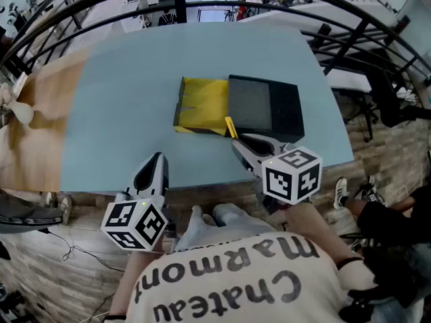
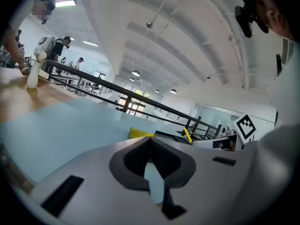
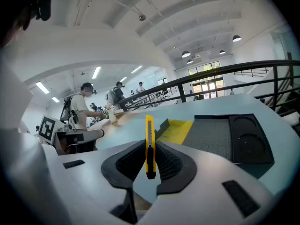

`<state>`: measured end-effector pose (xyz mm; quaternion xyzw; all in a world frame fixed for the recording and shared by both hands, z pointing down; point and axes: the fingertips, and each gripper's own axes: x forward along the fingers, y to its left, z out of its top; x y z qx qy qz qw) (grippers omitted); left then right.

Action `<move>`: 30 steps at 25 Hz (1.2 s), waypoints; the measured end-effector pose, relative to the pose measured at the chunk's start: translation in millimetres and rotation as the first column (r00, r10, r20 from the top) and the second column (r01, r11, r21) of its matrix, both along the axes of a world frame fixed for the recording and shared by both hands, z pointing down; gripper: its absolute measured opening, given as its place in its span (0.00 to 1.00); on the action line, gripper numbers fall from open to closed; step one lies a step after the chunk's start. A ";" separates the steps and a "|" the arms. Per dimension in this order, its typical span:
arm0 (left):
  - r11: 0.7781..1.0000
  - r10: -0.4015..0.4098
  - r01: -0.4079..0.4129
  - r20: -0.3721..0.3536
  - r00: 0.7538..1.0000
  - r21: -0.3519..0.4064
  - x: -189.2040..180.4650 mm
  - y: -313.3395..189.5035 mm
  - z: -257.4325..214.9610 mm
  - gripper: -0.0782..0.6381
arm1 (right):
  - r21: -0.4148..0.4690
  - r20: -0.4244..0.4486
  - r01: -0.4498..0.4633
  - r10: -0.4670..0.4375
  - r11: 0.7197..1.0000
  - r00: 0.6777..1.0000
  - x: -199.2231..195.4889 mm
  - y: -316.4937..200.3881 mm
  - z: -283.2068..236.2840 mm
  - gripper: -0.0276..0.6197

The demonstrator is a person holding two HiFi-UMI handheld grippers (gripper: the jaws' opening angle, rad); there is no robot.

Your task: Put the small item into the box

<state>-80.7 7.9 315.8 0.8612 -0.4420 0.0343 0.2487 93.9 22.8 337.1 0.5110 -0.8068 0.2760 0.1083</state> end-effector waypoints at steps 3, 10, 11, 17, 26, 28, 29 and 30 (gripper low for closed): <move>1.000 0.001 -0.001 -0.001 1.000 0.006 -2.4 -1.4 -1.2 0.11 | 0.004 -0.003 0.005 -0.005 1.000 1.000 -3.6 -2.4 -0.4 0.17; 1.000 -0.010 0.010 -0.018 1.000 0.002 -19.0 -0.9 3.2 0.11 | 0.005 -0.014 0.022 -0.022 1.000 1.000 -21.3 -4.1 1.6 0.17; 1.000 -0.010 0.010 -0.019 1.000 0.004 -19.8 -0.7 2.9 0.11 | 0.007 -0.016 0.021 -0.021 1.000 1.000 -22.1 -4.8 1.8 0.17; 1.000 -0.012 0.013 -0.024 1.000 0.004 -23.4 3.3 3.2 0.11 | -0.001 0.008 -0.002 0.002 1.000 1.000 -21.0 -5.3 -0.5 0.17; 1.000 -0.006 0.005 -0.048 0.999 -0.021 -20.2 -2.5 14.4 0.11 | -0.039 0.006 -0.003 0.003 0.999 1.000 -21.0 -10.6 11.4 0.17; 1.000 -0.010 0.009 -0.050 0.999 -0.029 -20.1 -6.6 17.5 0.11 | -0.047 0.017 -0.003 0.003 0.999 1.000 -21.1 -14.7 14.0 0.17; 0.999 -0.012 0.011 -0.051 0.999 -0.032 -19.7 -9.5 18.2 0.11 | -0.050 0.026 -0.001 0.002 0.999 1.000 -21.5 -17.9 14.5 0.17; 0.999 -0.013 0.011 -0.052 0.999 -0.036 -18.6 -12.2 18.8 0.11 | -0.054 0.034 0.004 -0.002 0.999 0.999 -22.4 -21.5 14.9 0.17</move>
